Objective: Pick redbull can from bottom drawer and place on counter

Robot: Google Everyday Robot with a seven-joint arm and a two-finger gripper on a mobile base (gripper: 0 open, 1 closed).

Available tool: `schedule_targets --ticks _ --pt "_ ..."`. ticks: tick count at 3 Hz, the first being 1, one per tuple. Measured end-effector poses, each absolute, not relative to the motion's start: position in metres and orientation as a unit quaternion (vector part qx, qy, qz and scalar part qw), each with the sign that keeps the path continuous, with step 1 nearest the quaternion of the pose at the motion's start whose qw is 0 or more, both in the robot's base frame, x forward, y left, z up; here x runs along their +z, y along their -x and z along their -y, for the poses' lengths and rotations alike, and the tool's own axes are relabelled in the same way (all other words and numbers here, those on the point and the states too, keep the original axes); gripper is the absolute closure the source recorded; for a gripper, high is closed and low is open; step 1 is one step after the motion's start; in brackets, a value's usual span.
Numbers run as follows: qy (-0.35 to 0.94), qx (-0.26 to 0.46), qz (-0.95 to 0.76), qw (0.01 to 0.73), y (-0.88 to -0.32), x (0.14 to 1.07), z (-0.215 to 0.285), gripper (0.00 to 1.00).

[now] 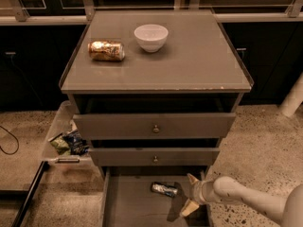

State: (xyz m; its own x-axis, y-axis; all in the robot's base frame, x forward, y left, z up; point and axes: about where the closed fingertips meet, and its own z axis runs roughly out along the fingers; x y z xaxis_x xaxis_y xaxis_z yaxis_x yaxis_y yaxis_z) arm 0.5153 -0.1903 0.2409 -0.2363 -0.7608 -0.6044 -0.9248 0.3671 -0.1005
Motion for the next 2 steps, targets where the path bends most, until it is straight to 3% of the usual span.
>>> schedule_targets --ticks 2 --pt "0.55 0.161 -0.745 0.341 -0.546 0.192 0.156 0.0"
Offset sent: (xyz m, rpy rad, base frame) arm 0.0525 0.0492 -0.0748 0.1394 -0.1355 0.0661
